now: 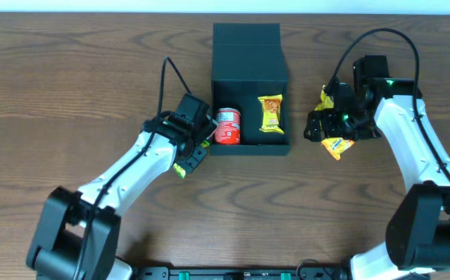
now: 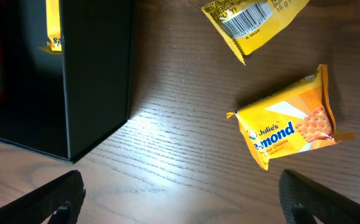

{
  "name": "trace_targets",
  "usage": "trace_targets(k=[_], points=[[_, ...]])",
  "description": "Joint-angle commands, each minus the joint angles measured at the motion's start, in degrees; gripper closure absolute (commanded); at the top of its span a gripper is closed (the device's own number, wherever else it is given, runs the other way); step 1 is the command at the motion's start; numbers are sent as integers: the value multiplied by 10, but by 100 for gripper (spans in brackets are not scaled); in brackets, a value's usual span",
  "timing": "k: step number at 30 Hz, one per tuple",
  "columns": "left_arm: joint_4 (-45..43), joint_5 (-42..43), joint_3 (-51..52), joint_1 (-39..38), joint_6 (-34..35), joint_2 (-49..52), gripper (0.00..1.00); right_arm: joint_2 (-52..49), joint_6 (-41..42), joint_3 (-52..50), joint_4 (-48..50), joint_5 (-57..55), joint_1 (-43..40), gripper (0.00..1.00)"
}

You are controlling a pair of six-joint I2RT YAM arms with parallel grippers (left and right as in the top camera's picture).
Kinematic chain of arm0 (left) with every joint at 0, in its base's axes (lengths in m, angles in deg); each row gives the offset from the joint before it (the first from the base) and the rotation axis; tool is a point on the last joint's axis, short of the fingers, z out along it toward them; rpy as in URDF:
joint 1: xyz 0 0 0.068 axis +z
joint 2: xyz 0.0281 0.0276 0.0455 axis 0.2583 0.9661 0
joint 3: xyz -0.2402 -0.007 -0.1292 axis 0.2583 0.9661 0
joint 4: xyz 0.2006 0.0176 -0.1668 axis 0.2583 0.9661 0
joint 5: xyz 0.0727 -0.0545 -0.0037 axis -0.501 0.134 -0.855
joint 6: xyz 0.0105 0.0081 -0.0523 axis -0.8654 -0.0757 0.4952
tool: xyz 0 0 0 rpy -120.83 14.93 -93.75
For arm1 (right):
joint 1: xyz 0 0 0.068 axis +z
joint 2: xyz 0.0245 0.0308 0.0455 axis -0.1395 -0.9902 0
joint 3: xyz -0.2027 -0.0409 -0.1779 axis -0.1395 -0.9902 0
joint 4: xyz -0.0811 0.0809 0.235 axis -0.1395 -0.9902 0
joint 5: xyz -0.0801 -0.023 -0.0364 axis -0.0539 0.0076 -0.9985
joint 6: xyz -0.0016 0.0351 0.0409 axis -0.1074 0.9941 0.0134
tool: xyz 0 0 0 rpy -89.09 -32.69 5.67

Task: Pack container
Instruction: 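Lift the chip packet with the left gripper and carry it over the box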

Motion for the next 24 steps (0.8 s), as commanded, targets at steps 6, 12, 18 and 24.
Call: trace_targets(k=[6, 12, 18, 24], points=[[-20, 12, -8, 2, -12, 48, 54, 10, -2, -1, 0, 1, -3, 1], [-41, 11, -8, 2, -14, 72, 50, 10, -2, -1, -1, 1, -3, 1], [-52, -7, -8, 2, -16, 87, 50, 10, -2, -1, -1, 1, -3, 1], [-52, -18, -8, 2, -20, 87, 68, 10, -2, -1, 0, 0, -3, 1]])
